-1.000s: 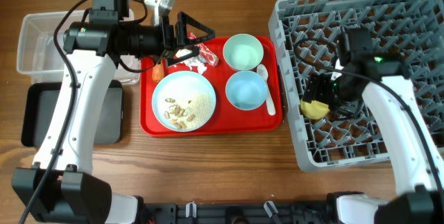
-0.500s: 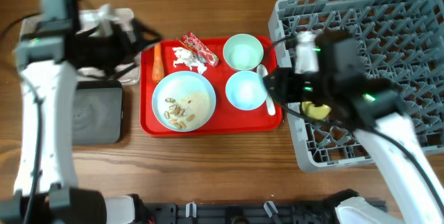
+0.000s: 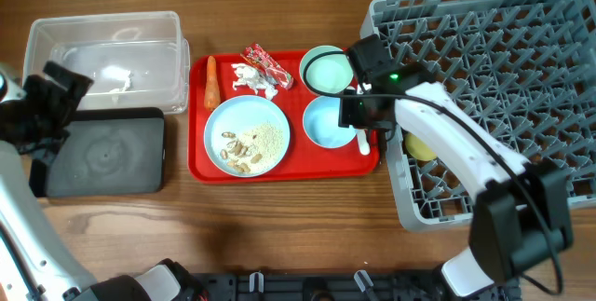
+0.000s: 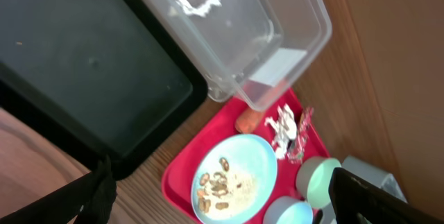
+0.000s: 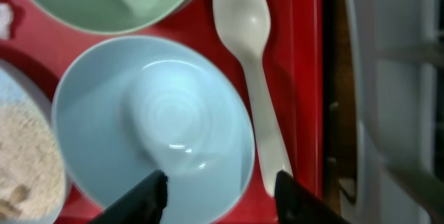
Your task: Sort waste into correct bins and load items into the dishwasher rack
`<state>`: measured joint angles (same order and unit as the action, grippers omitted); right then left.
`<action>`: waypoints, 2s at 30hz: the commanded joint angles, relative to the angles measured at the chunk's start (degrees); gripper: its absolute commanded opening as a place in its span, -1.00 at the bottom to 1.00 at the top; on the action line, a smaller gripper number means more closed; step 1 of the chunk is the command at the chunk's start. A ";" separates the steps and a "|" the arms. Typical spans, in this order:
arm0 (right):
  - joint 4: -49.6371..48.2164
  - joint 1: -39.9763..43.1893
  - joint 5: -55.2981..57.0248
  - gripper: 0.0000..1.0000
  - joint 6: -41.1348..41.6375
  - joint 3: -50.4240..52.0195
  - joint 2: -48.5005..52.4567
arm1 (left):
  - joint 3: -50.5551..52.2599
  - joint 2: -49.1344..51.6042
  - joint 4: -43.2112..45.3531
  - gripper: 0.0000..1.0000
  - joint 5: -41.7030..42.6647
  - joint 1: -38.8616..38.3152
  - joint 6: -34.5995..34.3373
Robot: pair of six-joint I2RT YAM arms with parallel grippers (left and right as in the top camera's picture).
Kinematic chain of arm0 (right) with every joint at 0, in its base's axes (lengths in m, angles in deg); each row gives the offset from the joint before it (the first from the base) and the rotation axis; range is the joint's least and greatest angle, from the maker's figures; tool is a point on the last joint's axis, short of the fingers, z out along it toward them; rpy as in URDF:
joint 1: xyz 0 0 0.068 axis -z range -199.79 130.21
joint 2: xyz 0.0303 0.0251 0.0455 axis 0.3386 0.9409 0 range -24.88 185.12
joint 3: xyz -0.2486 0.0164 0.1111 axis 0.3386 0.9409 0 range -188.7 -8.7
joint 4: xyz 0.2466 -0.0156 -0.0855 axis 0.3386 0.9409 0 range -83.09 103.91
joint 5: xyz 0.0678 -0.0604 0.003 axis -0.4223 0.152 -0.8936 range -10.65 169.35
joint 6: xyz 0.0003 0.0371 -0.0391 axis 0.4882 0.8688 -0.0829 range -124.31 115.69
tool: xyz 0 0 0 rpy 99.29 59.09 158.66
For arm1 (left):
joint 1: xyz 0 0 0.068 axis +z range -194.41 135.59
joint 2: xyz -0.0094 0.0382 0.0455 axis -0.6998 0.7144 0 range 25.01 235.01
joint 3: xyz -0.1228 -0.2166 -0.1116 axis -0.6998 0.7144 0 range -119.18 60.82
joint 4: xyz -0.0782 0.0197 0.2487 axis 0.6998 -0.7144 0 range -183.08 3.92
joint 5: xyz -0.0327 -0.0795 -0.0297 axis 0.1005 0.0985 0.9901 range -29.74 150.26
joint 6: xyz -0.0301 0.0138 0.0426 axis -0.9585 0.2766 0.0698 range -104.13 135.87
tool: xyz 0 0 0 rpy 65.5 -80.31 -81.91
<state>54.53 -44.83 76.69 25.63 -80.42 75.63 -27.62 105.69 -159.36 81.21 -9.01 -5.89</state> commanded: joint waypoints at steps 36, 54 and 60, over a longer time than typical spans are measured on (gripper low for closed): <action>-0.83 2.14 75.14 -0.91 -18.38 -0.22 -20.17 | 0.02 -0.33 0.17 1.00 -0.70 1.64 -0.13; -23.58 14.64 79.89 -0.91 -44.30 -0.22 1.44 | 0.02 -0.33 0.17 1.00 -0.70 1.64 -0.13; -31.71 17.81 79.84 -0.91 -52.78 -0.22 4.39 | 0.02 -0.33 0.17 1.00 -0.70 1.64 -0.13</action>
<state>24.67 -28.76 154.64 -21.80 -80.40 77.94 -27.62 105.69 -159.36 81.05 -7.63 -5.89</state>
